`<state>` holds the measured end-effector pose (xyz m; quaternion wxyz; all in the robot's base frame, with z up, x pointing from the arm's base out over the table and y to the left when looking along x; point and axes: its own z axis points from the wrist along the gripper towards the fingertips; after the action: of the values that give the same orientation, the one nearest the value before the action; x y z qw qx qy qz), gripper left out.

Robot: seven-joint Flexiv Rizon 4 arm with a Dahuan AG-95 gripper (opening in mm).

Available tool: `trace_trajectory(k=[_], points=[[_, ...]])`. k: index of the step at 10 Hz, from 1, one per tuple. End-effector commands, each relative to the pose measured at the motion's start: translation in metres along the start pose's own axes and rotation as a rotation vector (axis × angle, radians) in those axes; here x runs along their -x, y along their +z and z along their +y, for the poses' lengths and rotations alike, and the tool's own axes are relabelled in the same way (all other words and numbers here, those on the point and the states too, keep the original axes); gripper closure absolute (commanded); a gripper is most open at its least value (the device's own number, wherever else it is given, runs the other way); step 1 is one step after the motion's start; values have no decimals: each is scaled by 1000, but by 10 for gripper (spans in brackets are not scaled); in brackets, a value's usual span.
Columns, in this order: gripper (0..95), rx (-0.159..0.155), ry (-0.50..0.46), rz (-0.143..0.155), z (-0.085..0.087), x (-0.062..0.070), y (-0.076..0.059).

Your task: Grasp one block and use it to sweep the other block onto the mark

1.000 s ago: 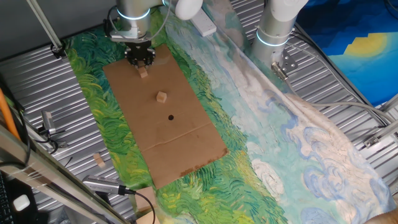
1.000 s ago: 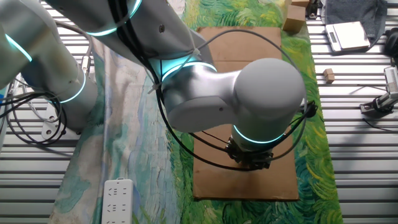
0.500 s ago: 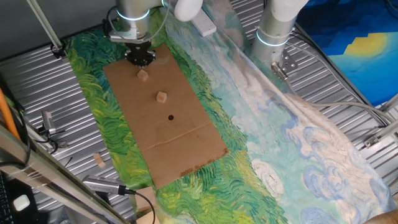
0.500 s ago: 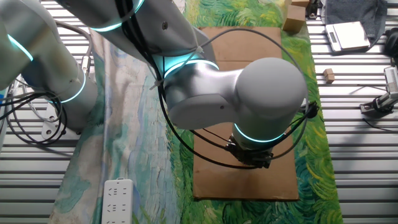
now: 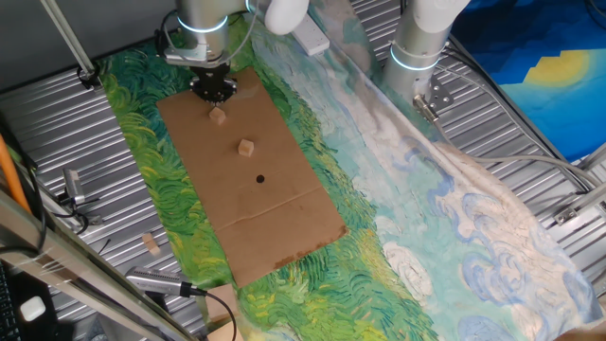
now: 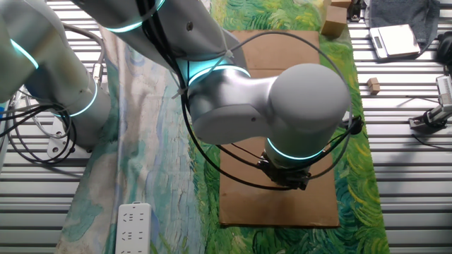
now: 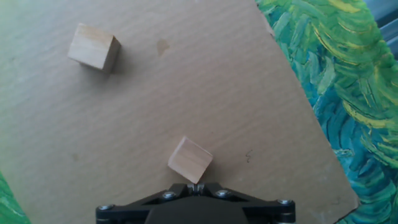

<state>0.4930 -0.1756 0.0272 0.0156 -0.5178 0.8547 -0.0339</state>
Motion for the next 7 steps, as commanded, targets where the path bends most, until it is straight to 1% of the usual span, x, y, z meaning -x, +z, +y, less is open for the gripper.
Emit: trace_trajectory(k=[1, 2, 4, 5, 7], points=[[760, 1, -23, -5, 0, 0, 0], [380, -2, -41, -7, 0, 0, 0], [380, 3, -18, -15, 0, -1, -3], [190, 5, -4, -16, 0, -1, -5], [190, 22, 31, -37, 0, -1, -7]])
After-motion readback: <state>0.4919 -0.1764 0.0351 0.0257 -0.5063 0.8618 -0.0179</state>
